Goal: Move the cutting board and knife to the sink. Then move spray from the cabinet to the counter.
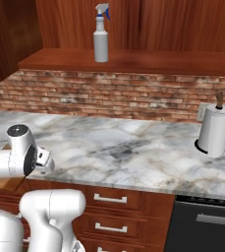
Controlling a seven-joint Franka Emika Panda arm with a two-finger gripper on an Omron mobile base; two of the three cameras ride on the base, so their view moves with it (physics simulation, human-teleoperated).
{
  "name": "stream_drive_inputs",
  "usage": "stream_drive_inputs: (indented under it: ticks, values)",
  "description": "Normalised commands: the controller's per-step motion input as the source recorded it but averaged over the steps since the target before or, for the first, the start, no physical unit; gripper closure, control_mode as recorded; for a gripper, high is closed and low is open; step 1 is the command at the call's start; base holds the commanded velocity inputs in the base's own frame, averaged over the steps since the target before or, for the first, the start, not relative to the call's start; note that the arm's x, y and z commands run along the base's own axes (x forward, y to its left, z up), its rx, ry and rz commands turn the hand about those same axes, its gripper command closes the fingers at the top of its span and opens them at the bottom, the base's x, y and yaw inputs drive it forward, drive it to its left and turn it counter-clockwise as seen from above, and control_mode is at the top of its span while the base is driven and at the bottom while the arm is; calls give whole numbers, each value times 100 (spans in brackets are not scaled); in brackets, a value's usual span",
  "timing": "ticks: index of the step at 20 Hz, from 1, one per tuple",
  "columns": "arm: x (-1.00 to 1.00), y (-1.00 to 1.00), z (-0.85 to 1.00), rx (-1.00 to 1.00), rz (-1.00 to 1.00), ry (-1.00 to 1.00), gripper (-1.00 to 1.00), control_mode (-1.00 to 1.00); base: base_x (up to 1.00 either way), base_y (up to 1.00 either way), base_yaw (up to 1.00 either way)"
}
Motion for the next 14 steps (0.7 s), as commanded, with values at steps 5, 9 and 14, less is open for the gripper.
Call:
stream_drive_inputs:
  ticks: [5, 9, 14]
  values:
    - [-9, 1, -48, 12, 7, -27, -100, -100, 0, 0, 0]
    - [0, 0, -79, 35, 4, -11, -100, -100, 0, 0, 0]
    - [0, 0, -72, 45, 1, -5, -100, -100, 0, 0, 0]
